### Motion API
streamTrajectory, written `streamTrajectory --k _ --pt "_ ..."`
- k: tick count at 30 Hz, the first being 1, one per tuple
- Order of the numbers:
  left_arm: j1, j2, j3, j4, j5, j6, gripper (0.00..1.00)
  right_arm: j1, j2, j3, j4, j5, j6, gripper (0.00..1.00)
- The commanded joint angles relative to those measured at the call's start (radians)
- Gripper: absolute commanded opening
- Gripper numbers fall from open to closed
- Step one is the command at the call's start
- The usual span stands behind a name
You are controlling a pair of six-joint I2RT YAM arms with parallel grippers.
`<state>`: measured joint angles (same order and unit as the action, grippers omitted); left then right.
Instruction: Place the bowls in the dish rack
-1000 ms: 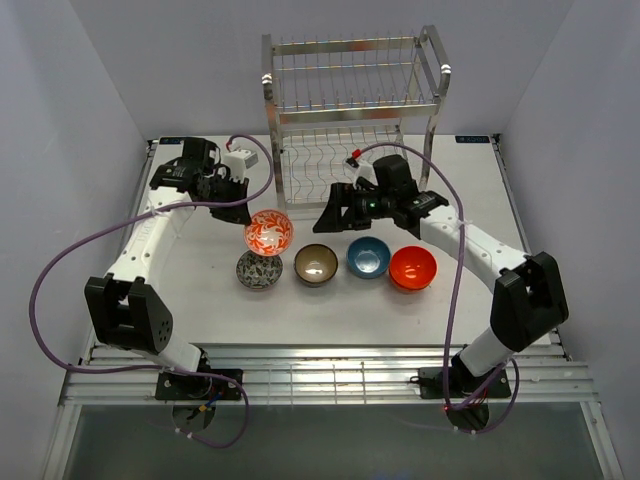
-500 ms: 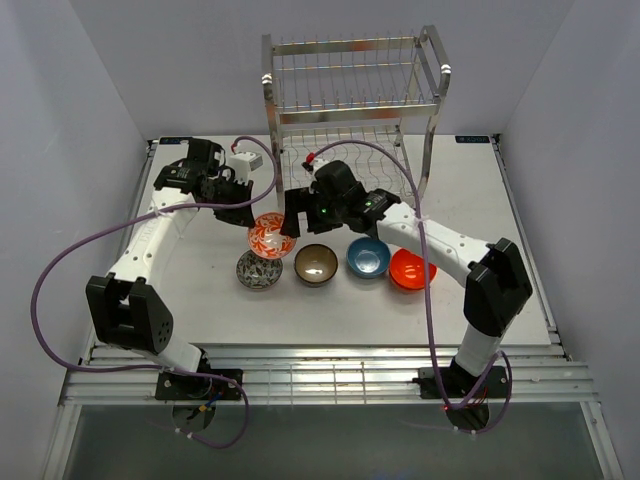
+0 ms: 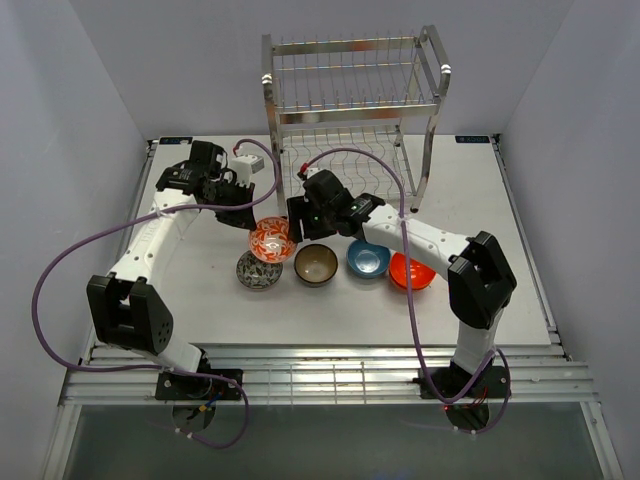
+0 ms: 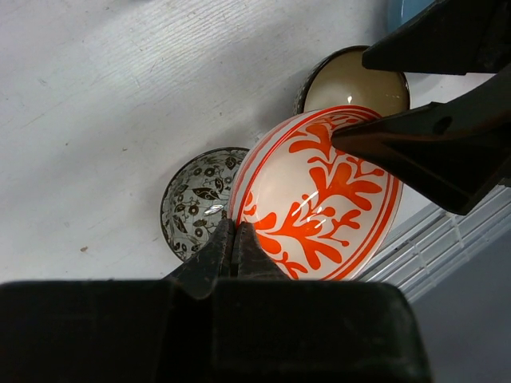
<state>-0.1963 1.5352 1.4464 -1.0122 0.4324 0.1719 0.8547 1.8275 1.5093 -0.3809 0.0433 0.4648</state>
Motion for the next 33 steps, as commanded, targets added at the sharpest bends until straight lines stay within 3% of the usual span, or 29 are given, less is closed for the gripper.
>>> streamTrajectory --k 1,3,7,10,13,14,17,18,19,21,24,29,33 --pt "-0.005 -0.057 0.006 0.030 0.069 -0.017 0.00 0.010 0.012 0.054 0.016 -0.013 -0.002 0.65" --pt "-0.006 -0.052 0.009 0.032 0.074 -0.017 0.00 0.010 0.016 0.057 0.019 -0.032 -0.003 0.59" --pt "-0.006 -0.043 0.011 0.038 0.081 -0.020 0.00 0.014 0.016 0.045 0.027 -0.082 0.000 0.57" --pt "-0.005 -0.040 0.008 0.038 0.088 -0.022 0.00 0.014 0.015 0.046 0.033 -0.100 -0.003 0.45" --pt "-0.006 -0.037 0.003 0.041 0.094 -0.025 0.00 0.012 0.015 0.046 0.034 -0.121 -0.005 0.23" --pt "-0.006 -0.037 0.003 0.043 0.095 -0.025 0.00 0.009 0.013 0.046 0.034 -0.125 -0.005 0.08" --pt "-0.006 -0.043 -0.003 0.044 0.086 -0.032 0.00 0.001 0.001 0.042 0.028 -0.088 -0.008 0.08" --pt "-0.006 -0.047 -0.007 0.047 0.078 -0.038 0.09 0.000 -0.007 0.037 0.028 -0.071 -0.011 0.08" --pt "-0.006 -0.053 -0.011 0.055 0.047 -0.046 0.48 -0.006 -0.028 0.023 0.028 -0.022 -0.020 0.08" --pt "0.001 -0.079 -0.026 0.066 0.020 -0.066 0.97 -0.026 -0.074 0.002 0.025 0.070 -0.034 0.08" --pt "0.026 -0.112 -0.032 0.070 0.031 -0.075 0.98 -0.072 -0.140 -0.055 0.025 0.128 -0.064 0.08" --pt "0.060 -0.165 -0.043 0.083 0.048 -0.081 0.98 -0.135 -0.218 -0.129 0.031 0.357 -0.155 0.08" --pt "0.078 -0.184 -0.069 0.093 0.060 -0.084 0.98 -0.166 -0.249 -0.181 0.167 0.557 -0.239 0.08"
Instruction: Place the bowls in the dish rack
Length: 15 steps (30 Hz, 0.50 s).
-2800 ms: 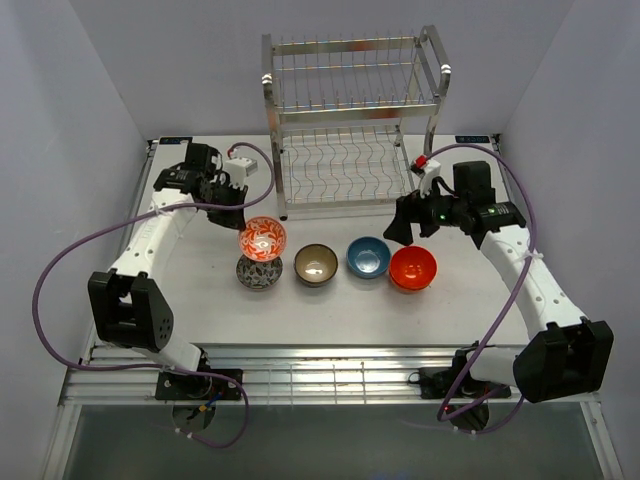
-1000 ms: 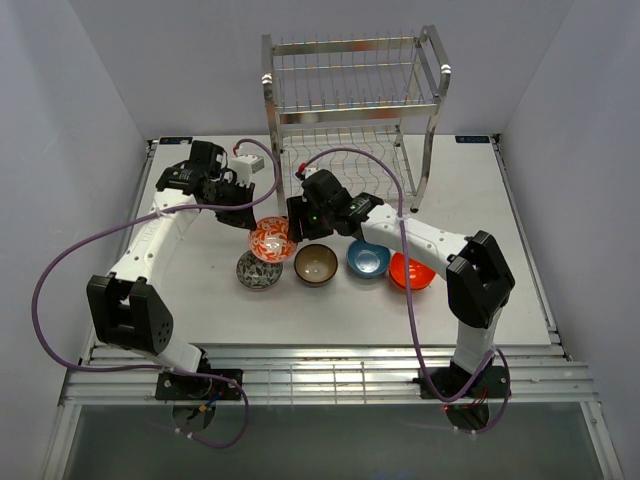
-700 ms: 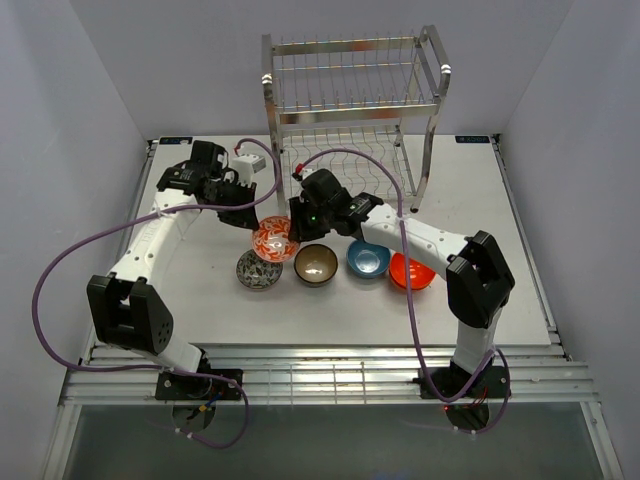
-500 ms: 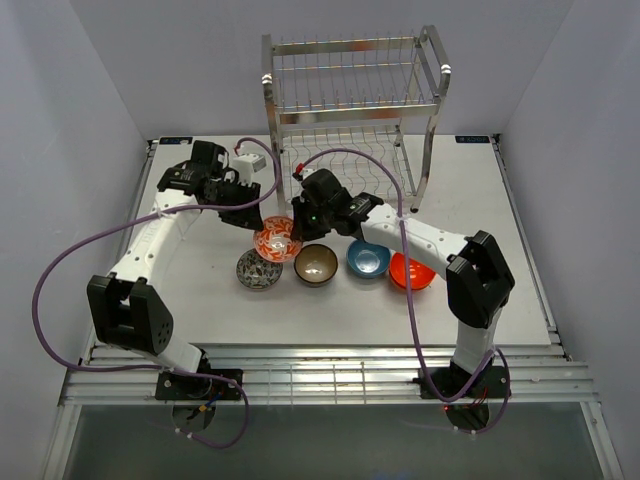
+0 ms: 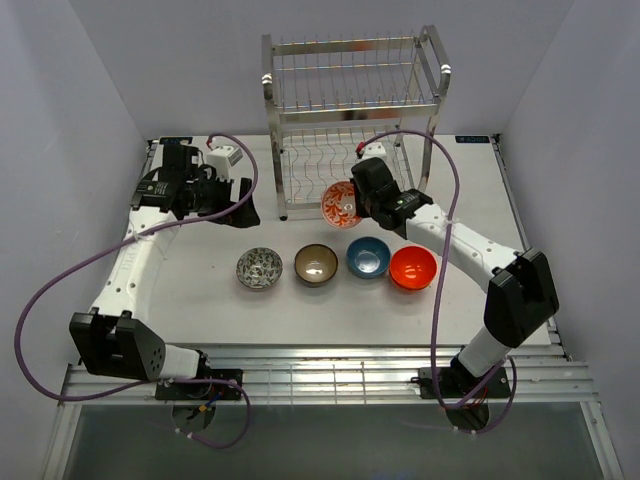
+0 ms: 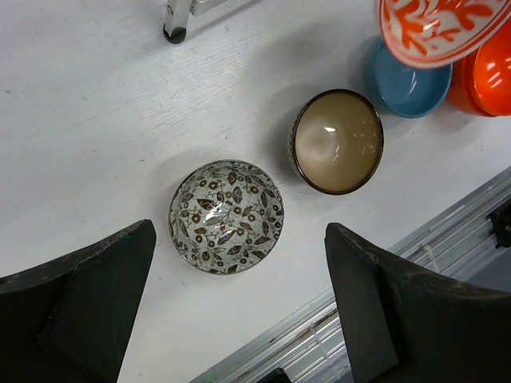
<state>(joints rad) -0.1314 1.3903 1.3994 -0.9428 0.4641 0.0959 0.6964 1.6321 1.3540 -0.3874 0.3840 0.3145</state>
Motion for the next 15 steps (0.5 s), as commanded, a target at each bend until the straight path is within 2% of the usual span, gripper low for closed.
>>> streamTrajectory --k 1,3,4,9,10,11,15 --pt "0.015 -0.037 -0.030 0.025 0.027 -0.009 0.98 -0.018 -0.058 -0.042 0.226 0.243 -0.113 0.08" --pt "0.019 -0.036 -0.036 0.027 0.027 -0.012 0.98 -0.024 -0.061 -0.098 0.336 0.298 -0.219 0.08" --pt "0.021 -0.033 -0.037 0.026 0.027 -0.013 0.98 -0.026 -0.058 -0.110 0.448 0.308 -0.266 0.08" --pt "0.024 -0.037 -0.045 0.029 0.005 -0.009 0.98 -0.028 -0.022 -0.183 0.689 0.334 -0.515 0.08" --pt "0.026 -0.039 -0.048 0.033 0.001 -0.009 0.98 -0.028 -0.020 -0.202 0.746 0.335 -0.608 0.08" --pt "0.026 -0.042 -0.057 0.035 -0.001 -0.005 0.98 -0.025 -0.017 -0.223 0.885 0.335 -0.661 0.08" --pt "0.026 -0.053 -0.086 0.055 -0.005 -0.004 0.98 -0.026 0.038 -0.274 1.163 0.340 -0.883 0.08"
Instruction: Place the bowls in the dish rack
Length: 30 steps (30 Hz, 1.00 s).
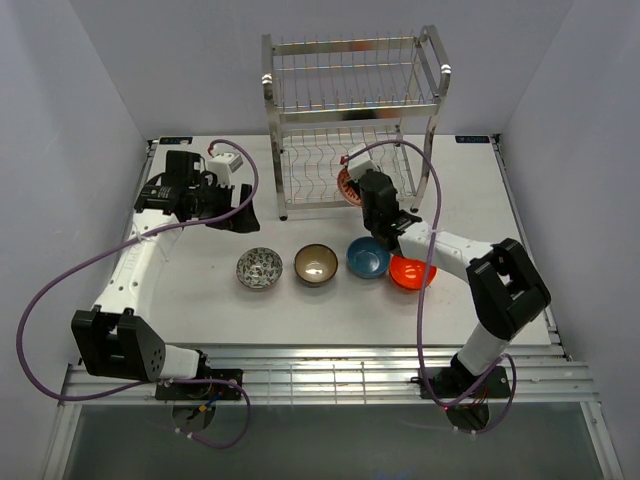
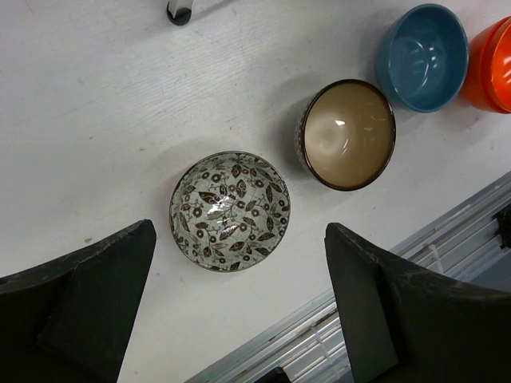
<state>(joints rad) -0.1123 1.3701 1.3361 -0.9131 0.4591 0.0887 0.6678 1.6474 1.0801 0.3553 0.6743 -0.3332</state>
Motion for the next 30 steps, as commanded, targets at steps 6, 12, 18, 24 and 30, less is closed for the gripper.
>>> streamTrajectory --k 6,12,18,24,30 --pt "0.008 -0.039 -0.046 0.045 -0.002 0.008 0.98 0.001 0.161 -0.049 0.868 0.002 -0.593 0.08" --pt "0.013 -0.043 -0.066 0.062 -0.010 0.020 0.98 -0.002 0.281 0.027 0.954 -0.016 -0.699 0.08" --pt "0.025 -0.048 -0.089 0.075 -0.005 0.031 0.98 -0.013 0.390 0.144 0.935 0.021 -0.728 0.08" --pt "0.036 -0.059 -0.110 0.092 -0.002 0.042 0.98 -0.036 0.469 0.276 0.812 0.079 -0.692 0.08" --pt "0.046 -0.062 -0.129 0.111 0.000 0.046 0.98 -0.068 0.549 0.389 0.714 0.102 -0.659 0.08"
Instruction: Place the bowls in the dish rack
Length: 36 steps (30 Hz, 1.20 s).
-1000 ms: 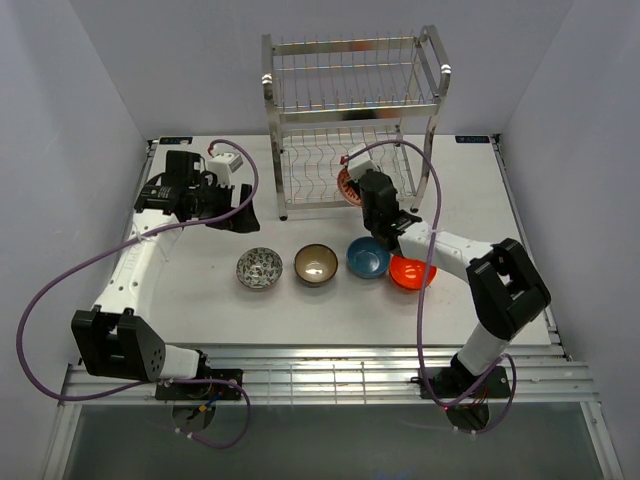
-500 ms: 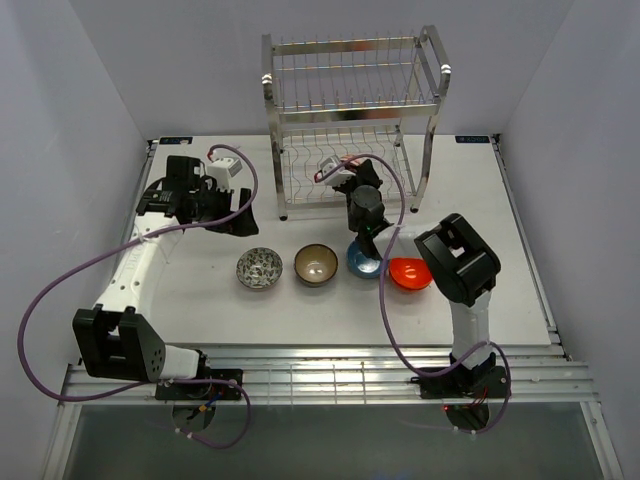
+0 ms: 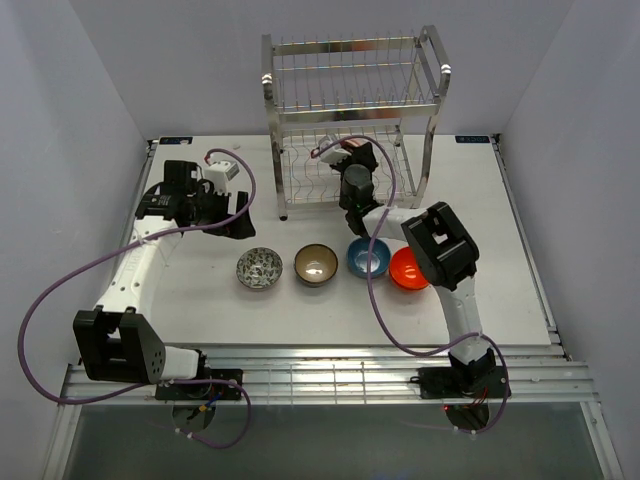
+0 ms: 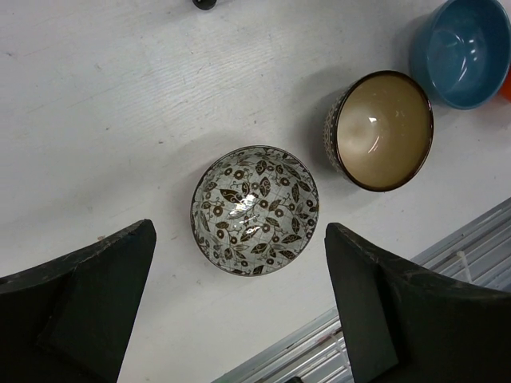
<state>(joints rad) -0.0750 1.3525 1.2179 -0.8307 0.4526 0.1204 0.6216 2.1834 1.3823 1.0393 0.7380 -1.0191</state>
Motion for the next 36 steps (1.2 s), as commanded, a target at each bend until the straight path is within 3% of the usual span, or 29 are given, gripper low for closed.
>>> streamTrajectory --k 1,15,36 --pt "0.009 -0.044 -0.014 0.030 0.008 0.016 0.98 -0.025 0.035 0.116 0.021 0.040 0.030 0.08" --pt "0.027 -0.050 -0.047 0.056 0.023 0.015 0.98 -0.095 0.191 0.337 -0.085 0.069 0.039 0.08" --pt "0.070 -0.098 -0.129 0.093 0.057 0.030 0.98 -0.160 0.328 0.670 -0.484 0.043 0.218 0.08"
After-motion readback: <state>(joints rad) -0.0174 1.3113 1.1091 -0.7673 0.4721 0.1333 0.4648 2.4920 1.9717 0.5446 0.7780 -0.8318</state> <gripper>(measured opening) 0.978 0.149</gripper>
